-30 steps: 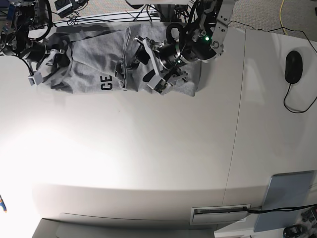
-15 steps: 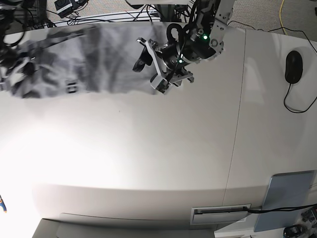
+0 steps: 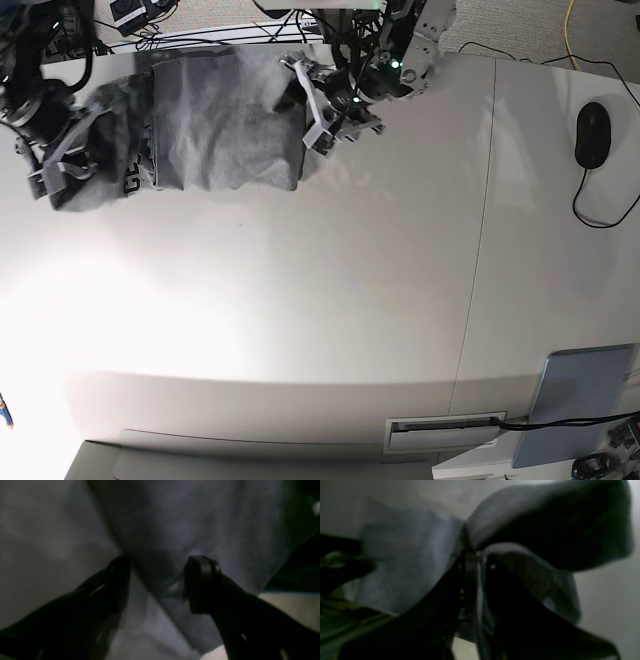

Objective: Fold the T-shirt properly
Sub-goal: 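Fold the lifted end over toward the left gripper and release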

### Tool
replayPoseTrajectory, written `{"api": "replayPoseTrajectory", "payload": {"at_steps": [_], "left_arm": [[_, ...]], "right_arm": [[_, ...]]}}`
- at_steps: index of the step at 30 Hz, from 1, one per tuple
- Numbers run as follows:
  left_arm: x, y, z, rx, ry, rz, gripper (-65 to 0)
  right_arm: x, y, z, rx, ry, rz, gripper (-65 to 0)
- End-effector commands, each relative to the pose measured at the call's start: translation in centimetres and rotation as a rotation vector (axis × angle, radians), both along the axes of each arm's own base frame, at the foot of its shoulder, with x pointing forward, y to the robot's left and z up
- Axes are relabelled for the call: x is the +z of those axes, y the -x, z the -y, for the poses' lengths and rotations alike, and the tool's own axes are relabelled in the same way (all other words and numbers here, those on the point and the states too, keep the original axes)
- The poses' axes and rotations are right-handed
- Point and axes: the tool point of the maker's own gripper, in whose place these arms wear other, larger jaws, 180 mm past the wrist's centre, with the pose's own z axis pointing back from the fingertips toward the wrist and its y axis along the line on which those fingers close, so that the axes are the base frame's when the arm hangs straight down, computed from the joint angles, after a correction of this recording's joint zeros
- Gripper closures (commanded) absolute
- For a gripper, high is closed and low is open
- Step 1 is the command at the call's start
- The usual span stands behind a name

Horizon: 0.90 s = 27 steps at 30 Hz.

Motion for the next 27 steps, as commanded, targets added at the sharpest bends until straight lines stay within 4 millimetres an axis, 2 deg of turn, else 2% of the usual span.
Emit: {"api": "replayPoseTrajectory", "payload": {"at_steps": [1, 5, 13, 20, 24, 25, 27], "left_arm": [[0.1, 0.0, 0.5, -0.004, 0.017, 0.001, -36.9], [-0.8, 0.5, 0.5, -0.004, 0.013, -0.022, -36.9], [-0.7, 0.5, 0.6, -0.01, 0.022, -0.015, -36.9], [-0.7, 0.5, 0.6, -0.01, 0.022, -0.015, -36.9], [-0.6, 0.4, 0.6, -0.011, 0.023, -0.014, -36.9], [-0.6, 0.4, 0.6, -0.011, 0.023, -0.013, -36.9], [-0.6, 0.4, 0.6, -0.011, 0.023, -0.014, -36.9]], "right_arm": [[1.5, -0.2, -1.0, 0.023, -0.003, 0.061, 0.0], [2.3, 0.8, -5.0, 0.081, -0.042, 0.1, 0.0], [-0.7, 1.5, -12.6, 0.254, -0.113, 0.026, 0.0], [-3.1, 2.0, -15.5, 0.324, -0.015, -0.02, 0.0], [-2.9, 2.2, -17.2, 0.387, -0.033, 0.013, 0.0], [-2.7, 2.2, -17.5, 0.396, -0.044, 0.025, -3.7], [-2.4, 2.2, -18.1, 0.406, -0.069, 0.038, -16.7]]}}
